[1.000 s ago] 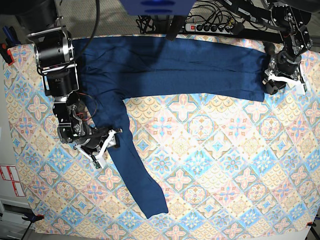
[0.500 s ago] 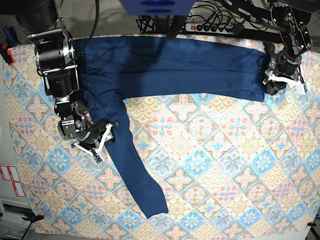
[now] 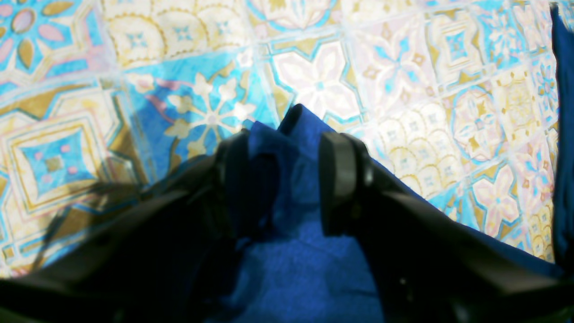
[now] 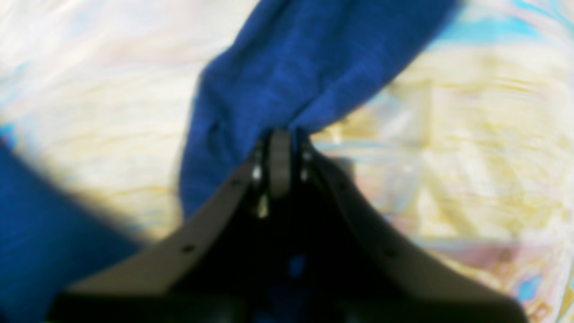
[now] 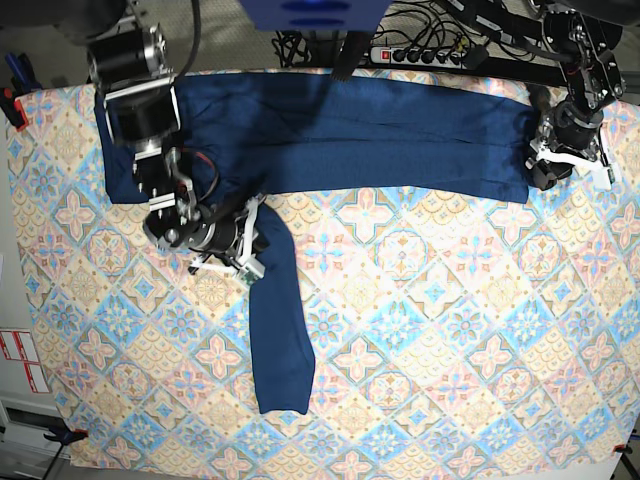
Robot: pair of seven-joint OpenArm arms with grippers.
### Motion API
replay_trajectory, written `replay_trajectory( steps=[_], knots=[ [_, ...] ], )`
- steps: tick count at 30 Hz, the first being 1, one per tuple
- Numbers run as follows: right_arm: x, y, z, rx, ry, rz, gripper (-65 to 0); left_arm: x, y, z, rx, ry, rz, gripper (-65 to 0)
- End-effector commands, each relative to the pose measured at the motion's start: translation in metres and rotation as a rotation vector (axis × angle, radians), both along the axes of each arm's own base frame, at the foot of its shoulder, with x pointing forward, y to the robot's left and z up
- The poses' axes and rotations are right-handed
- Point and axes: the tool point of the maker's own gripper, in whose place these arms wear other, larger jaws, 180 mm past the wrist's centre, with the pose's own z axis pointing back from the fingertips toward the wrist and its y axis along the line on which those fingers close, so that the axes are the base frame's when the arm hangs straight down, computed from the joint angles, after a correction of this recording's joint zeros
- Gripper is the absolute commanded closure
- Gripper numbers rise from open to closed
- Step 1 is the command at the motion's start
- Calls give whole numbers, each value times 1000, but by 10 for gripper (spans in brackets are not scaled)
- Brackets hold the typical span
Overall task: Fold the T-shirt properly
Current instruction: 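Lift the sleeve with the right gripper and lay it across the strip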
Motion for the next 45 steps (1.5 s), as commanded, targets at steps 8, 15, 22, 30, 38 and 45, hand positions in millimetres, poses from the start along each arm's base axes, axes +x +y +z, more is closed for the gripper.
replay_trajectory(
  steps=[8, 15, 22, 30, 38, 45],
  knots=[
    [-25, 6, 79, 3, -211, 14, -2, 6, 0, 10, 4, -43, 1, -253],
    [-88, 23, 96, 24, -219, 59, -1, 6, -1, 9, 2, -41, 1, -252],
    [-147, 43, 69, 59, -87, 105, -1, 6, -1, 9, 1, -41, -1, -253],
    [-188, 91, 65, 121, -23, 250, 0, 6, -2, 9, 1, -39, -4, -253],
    [-188, 95, 63, 67, -20, 325, -2, 7, -2, 9, 1, -41, -3, -256],
    [-170, 86, 59, -119, -11, 451, -2, 18, -17, 16, 6, -65, -53, -256]
  ],
)
